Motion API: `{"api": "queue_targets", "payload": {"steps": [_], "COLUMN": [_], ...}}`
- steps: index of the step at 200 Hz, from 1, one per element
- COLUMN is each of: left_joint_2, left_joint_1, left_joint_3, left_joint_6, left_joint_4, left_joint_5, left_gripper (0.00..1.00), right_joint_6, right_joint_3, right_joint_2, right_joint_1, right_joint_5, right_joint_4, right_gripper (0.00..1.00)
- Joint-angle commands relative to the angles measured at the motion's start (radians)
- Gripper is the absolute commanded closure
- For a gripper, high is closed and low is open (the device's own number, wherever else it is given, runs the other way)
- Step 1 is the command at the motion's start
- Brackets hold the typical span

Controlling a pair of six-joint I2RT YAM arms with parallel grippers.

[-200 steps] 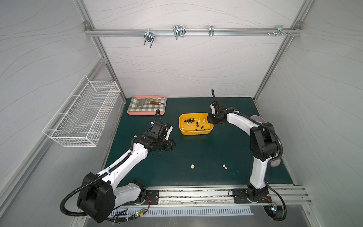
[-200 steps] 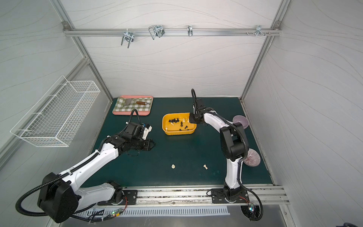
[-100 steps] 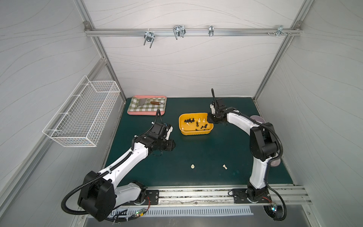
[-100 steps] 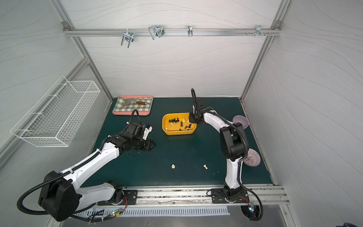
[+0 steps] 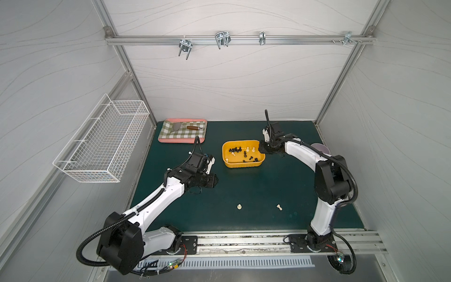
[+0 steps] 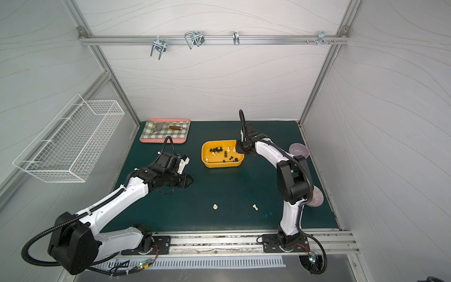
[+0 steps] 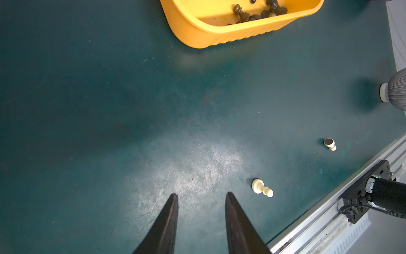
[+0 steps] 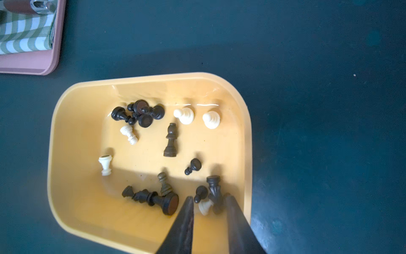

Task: Put the chess pieces into the storage box
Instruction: Place the chess piece in the storage box, then pick up the chess piece at the center of the board.

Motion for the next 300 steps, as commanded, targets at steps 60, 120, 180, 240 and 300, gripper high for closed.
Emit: {"api": "queue_targets", "payload": {"steps": [60, 120, 180, 240, 300], "left_joint_2": [-0.009, 0.022, 0.071, 0.212, 0.346], "left_joint_1": [-0.110, -0.260, -0.376, -0.503, -0.593], "left_joint_3": [0.009, 0.034, 0.059, 0.165, 0.233], "left_joint_6": [0.057, 0.079, 0.065, 0.024, -0.007], "left_joint_4": [-0.032, -0.125, -0.139, -0.167, -0.126], "left_joint_5": [-0.045, -0.140, -0.176, -0.224, -0.221], "left_gripper": [0.62, 0.62, 0.62, 0.62, 0.61], "right_joint_6": [-0.047, 0.006, 0.060, 0.157, 0.165], "right_joint_3": [-0.246, -0.552, -0.740, -0.891, -0.945], "right_joint_2": [-0.374, -0.655, -0.835, -0.968, -1.054], "right_joint_1": [-0.010, -0.015, -0.014, -0.010, -0.006], "right_joint_5": [-0.019, -0.056, -0.112, -0.167, -0.166], "right_joint_4": [-0.023, -0.057, -0.094, -0.071, -0.092], "right_gripper": [0.70, 0.68, 0.66, 0.59, 0.48]}}
